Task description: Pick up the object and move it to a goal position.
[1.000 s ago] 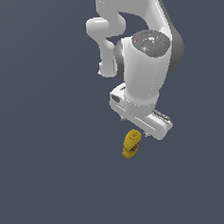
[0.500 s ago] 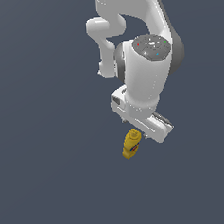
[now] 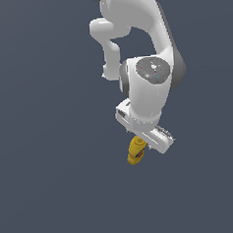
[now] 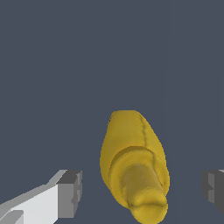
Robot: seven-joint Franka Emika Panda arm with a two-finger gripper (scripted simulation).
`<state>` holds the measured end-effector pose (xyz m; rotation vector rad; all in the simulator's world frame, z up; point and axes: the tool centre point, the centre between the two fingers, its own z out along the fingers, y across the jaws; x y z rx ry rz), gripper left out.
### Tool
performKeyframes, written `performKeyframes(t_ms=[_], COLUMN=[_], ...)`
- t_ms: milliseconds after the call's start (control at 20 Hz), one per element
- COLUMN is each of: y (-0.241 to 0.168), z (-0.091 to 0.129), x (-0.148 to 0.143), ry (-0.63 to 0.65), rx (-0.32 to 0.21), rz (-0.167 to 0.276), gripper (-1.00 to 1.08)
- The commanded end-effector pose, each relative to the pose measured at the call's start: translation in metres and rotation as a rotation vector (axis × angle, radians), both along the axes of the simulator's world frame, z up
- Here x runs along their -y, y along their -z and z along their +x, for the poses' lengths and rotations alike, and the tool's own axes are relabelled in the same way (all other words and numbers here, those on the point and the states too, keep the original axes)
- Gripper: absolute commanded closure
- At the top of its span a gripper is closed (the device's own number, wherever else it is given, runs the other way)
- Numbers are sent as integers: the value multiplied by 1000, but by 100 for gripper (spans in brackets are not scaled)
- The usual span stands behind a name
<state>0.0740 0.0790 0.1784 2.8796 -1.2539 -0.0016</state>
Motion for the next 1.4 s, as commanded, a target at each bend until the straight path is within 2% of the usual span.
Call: performKeyframes(t_ms=[0, 250, 300, 950, 1350], y=[7, 8, 8, 7, -14], z=[0, 2, 2, 1, 1], x=[0, 0, 0, 0, 5], ry=[1, 1, 1, -5, -72], rx=[1, 1, 1, 2, 22], rz=[0, 0, 0, 1, 5], gripper=[-92, -92, 108, 108, 108])
